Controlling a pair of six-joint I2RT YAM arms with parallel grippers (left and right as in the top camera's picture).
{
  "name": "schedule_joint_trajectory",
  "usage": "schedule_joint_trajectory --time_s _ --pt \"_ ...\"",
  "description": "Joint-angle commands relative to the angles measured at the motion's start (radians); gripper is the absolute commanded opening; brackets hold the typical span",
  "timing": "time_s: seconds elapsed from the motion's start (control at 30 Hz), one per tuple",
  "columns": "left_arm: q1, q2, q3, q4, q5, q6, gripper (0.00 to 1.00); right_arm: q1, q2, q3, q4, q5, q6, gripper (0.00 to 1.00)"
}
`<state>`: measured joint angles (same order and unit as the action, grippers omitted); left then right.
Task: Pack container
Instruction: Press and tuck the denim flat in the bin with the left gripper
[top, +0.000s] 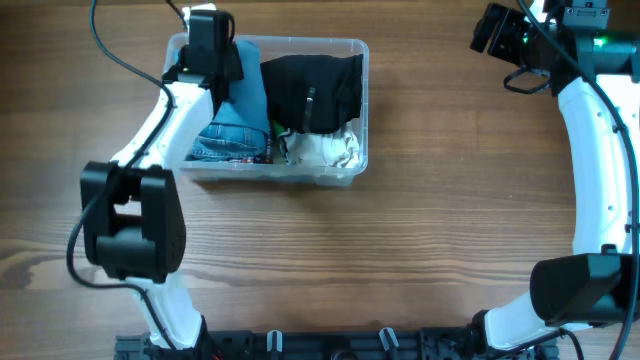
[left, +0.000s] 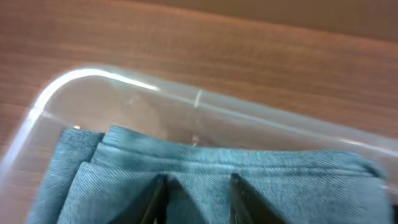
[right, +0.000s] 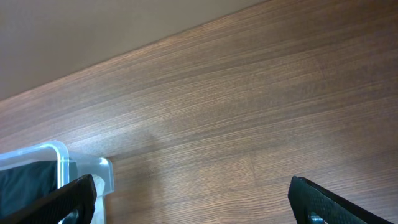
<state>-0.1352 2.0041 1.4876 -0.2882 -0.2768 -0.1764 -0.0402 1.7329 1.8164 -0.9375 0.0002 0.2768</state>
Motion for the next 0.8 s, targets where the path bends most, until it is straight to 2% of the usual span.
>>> schedule_joint_trajectory --time_s 0.0,0.1,0.2,0.3,0.37,0.4,0.47,0.5,0.6,0.77 --pt "0.035 0.134 0.003 -0.017 0.053 0.013 0.31 0.002 -0.001 0.008 0.003 -0.008 0.014 1.00" --pt "0.034 0.168 0.003 -0.018 0.052 0.013 0.33 0.002 -0.001 0.008 0.003 -0.008 0.013 1.00" --pt "0.034 0.130 0.003 -0.023 0.051 0.013 0.36 0.002 -0.001 0.008 0.003 -0.008 0.014 1.00" --pt "0.032 -0.005 0.003 -0.064 0.052 0.013 0.39 0.002 -0.001 0.008 0.003 -0.008 0.014 1.00" --pt "0.030 -0.159 0.003 -0.145 0.052 0.013 0.47 0.002 -0.001 0.008 0.003 -0.008 0.014 1.00" --pt "0.029 -0.212 0.003 -0.183 0.053 0.012 0.54 0.002 -0.001 0.008 0.003 -0.008 0.014 1.00" --pt "0.023 -0.322 0.003 -0.294 0.057 0.002 0.77 0.002 -0.001 0.008 0.003 -0.008 0.014 1.00" --pt "0.021 -0.398 0.003 -0.394 0.073 -0.022 1.00 0.002 -0.001 0.008 0.003 -0.008 0.014 1.00" --pt "0.019 -0.551 0.003 -0.575 0.198 -0.022 1.00 0.002 -0.001 0.008 0.003 -0.008 0.014 1.00" --pt "0.019 -0.700 0.003 -0.720 0.391 -0.022 1.00 0.002 -0.001 0.008 0.003 -0.008 0.014 1.00"
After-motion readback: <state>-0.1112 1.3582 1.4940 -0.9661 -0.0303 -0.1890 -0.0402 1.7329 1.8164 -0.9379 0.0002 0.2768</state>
